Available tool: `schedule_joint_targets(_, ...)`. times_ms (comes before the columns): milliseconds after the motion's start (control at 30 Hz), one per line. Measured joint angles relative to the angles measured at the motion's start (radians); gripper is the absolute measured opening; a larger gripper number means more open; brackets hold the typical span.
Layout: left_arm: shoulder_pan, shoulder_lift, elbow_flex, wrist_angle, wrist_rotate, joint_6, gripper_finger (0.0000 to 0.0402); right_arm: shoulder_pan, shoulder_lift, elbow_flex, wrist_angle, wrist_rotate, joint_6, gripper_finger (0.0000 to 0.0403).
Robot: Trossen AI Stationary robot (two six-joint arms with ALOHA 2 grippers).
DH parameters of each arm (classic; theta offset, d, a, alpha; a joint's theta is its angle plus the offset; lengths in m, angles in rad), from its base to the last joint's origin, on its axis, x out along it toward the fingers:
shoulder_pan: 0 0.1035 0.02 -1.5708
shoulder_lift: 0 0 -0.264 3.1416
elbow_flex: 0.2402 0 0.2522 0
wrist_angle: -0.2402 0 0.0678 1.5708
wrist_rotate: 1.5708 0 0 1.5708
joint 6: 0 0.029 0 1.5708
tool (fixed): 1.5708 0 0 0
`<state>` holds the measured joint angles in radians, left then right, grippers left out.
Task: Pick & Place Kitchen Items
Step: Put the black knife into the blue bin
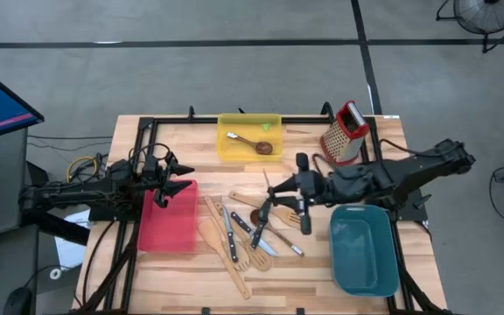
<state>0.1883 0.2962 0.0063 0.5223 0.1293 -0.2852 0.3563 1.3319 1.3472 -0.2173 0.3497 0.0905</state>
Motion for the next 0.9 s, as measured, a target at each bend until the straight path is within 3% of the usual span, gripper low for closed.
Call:
schedule_joint_targets(333, 0.000, 0.000, 0.000, 0.013, -0.010, -0.003, 0.0208, 0.059, -0.067, 0.001, 0.100, -0.197, -0.226, 0.0075)
schedule_joint_targets(467, 0.000, 0.000, 0.000, 0.022, -0.015, -0.003, 0.0208, 0.085, -0.078, 0.001, 0.145, -0.248, -0.239, 0.0075)
schedule_joint_targets(733, 0.000, 0.000, 0.000, 0.046, -0.014, -0.011, 0.0208, 0.152, -0.071, 0.001, 0.174, -0.238, -0.206, 0.0075)
schedule_joint_targets(800, 0.000, 0.000, 0.000, 0.046, -0.014, -0.011, 0.0208, 0.161, -0.069, 0.001, 0.165, -0.179, -0.197, 0.0075)
schedule_joint_targets(900, 0.000, 0.000, 0.000, 0.047, -0.014, -0.011, 0.0208, 0.161, -0.070, 0.001, 0.098, -0.001, -0.103, 0.0075)
